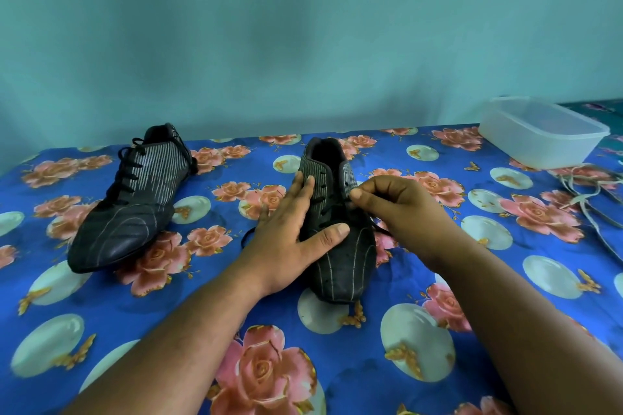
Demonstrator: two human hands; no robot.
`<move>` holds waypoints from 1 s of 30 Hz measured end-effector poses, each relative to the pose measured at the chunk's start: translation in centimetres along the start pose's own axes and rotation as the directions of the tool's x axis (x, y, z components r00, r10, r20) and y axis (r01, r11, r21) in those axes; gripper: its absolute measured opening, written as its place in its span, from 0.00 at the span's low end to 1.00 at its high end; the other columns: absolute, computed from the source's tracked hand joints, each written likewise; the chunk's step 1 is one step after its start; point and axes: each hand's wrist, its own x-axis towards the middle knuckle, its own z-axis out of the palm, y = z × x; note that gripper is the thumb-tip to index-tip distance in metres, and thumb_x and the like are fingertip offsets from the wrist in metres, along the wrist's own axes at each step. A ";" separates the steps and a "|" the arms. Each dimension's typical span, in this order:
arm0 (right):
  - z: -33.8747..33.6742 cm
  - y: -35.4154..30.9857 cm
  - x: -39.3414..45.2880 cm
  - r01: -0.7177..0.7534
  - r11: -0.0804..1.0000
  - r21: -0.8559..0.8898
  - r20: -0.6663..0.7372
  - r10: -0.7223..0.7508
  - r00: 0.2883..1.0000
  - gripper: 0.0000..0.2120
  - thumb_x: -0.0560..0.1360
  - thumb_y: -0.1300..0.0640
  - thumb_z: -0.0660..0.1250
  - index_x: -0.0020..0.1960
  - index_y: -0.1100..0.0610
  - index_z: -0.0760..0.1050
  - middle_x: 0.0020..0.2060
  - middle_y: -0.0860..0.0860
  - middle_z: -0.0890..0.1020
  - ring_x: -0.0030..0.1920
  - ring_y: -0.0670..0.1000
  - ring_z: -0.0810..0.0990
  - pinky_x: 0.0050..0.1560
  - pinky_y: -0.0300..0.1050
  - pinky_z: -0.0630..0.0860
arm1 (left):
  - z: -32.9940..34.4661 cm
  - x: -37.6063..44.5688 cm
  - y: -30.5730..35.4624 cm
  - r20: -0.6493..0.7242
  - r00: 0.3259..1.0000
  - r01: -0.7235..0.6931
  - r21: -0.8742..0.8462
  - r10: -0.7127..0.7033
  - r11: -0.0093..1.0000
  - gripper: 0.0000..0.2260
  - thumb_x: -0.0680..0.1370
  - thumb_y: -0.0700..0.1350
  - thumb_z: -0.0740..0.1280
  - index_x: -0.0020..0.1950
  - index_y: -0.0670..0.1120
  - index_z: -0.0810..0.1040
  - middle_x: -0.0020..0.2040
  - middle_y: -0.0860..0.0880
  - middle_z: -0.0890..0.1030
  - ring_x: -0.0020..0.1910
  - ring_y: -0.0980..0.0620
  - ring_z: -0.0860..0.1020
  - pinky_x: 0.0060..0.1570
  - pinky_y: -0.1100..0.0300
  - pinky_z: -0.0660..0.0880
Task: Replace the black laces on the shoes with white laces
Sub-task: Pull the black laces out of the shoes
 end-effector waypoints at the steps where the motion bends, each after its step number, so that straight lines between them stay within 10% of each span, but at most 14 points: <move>1: 0.0 -0.2 -0.1 -0.027 0.997 0.070 0.010 0.026 1.000 0.10 0.81 0.54 0.69 0.44 0.58 0.81 0.43 0.61 0.83 0.42 0.56 0.75 0.46 0.50 0.74 | 0.0 0.0 0.0 0.001 1.000 -0.001 0.004 0.001 1.000 0.48 0.68 0.79 0.56 0.83 0.61 0.45 0.82 0.63 0.41 0.79 0.65 0.40 0.81 0.44 0.43; 5: -0.2 -0.8 0.1 -0.073 0.934 0.349 -0.036 0.092 0.995 0.12 0.83 0.58 0.61 0.42 0.55 0.75 0.35 0.51 0.80 0.40 0.50 0.75 0.45 0.47 0.70 | 0.1 0.2 -0.2 -0.002 1.000 -0.007 0.010 0.007 1.000 0.49 0.68 0.78 0.56 0.83 0.60 0.45 0.82 0.62 0.41 0.79 0.66 0.40 0.81 0.44 0.42; 13: 0.2 0.0 0.1 -0.012 0.997 -0.071 -0.052 0.008 0.999 0.07 0.76 0.54 0.75 0.46 0.58 0.83 0.25 0.43 0.77 0.25 0.40 0.71 0.31 0.29 0.67 | 0.1 0.1 -0.2 0.008 1.000 0.001 -0.007 -0.001 1.000 0.48 0.68 0.79 0.57 0.83 0.62 0.44 0.82 0.64 0.40 0.79 0.66 0.39 0.81 0.45 0.40; 24: -1.5 1.0 1.2 -0.107 0.992 -0.062 -0.426 0.070 0.902 0.10 0.82 0.50 0.66 0.46 0.54 0.76 0.34 0.45 0.77 0.32 0.45 0.71 0.38 0.43 0.69 | 0.1 0.1 -0.3 0.015 1.000 0.002 -0.005 -0.002 1.000 0.48 0.68 0.79 0.56 0.82 0.62 0.44 0.81 0.65 0.39 0.79 0.67 0.39 0.81 0.46 0.38; 30: -0.7 1.4 0.7 0.114 0.908 -0.403 -0.174 -0.198 0.965 0.07 0.77 0.44 0.71 0.54 0.44 0.79 0.47 0.42 0.80 0.48 0.43 0.74 0.47 0.35 0.69 | 0.1 0.1 -0.3 0.009 1.000 -0.004 0.006 0.004 1.000 0.48 0.68 0.79 0.56 0.83 0.61 0.44 0.81 0.64 0.39 0.79 0.65 0.39 0.80 0.46 0.36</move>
